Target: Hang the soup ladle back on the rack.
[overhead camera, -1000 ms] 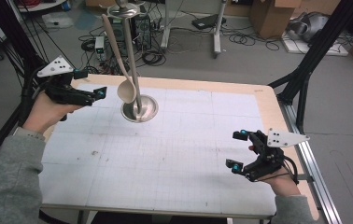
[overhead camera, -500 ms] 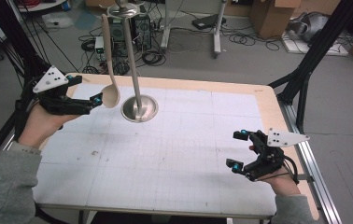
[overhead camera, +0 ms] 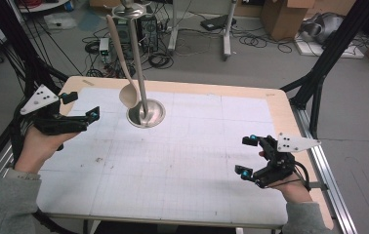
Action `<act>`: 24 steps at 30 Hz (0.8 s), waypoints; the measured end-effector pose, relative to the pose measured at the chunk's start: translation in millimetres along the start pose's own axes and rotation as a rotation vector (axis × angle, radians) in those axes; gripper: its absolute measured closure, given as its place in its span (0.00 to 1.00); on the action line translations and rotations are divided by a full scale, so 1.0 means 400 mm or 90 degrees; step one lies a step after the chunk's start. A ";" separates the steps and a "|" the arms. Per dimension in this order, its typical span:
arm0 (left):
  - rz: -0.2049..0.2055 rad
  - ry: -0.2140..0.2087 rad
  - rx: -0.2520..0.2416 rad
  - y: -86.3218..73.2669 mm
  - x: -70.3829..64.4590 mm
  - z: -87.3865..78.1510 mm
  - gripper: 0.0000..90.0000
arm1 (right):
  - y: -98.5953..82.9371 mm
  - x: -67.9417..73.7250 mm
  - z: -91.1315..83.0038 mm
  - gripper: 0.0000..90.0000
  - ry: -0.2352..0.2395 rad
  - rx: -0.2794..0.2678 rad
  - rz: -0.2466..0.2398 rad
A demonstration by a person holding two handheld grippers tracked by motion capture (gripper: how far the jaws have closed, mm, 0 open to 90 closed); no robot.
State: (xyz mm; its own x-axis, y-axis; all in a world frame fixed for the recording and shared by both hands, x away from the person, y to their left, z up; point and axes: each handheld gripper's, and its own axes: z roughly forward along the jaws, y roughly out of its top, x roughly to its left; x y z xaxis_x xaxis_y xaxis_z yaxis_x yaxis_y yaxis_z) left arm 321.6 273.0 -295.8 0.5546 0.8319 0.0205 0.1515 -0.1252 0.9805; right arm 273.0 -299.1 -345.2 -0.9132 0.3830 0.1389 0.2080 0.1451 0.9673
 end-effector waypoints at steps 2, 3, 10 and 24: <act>0.001 0.001 0.002 -0.003 0.001 -0.010 0.10 | 0.000 -0.004 -0.001 0.00 -0.002 -0.004 -0.002; -0.005 -0.007 0.005 -0.007 0.002 -0.017 0.10 | 0.000 -0.005 -0.001 0.00 -0.002 -0.003 -0.001; 0.010 -0.054 0.011 -0.033 -0.030 -0.042 0.10 | -0.001 -0.010 -0.004 0.00 -0.006 -0.001 0.001; 0.033 -0.076 0.013 -0.080 -0.094 -0.088 0.10 | -0.003 -0.016 -0.014 0.00 -0.020 -0.012 0.002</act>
State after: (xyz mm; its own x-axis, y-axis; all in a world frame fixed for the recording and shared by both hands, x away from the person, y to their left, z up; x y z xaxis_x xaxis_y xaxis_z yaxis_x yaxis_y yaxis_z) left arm 267.2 264.9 -320.9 0.6551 0.7541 0.0464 0.1363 -0.1784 0.9745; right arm 276.5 -306.8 -346.0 -0.9013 0.4115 0.1352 0.2034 0.1265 0.9709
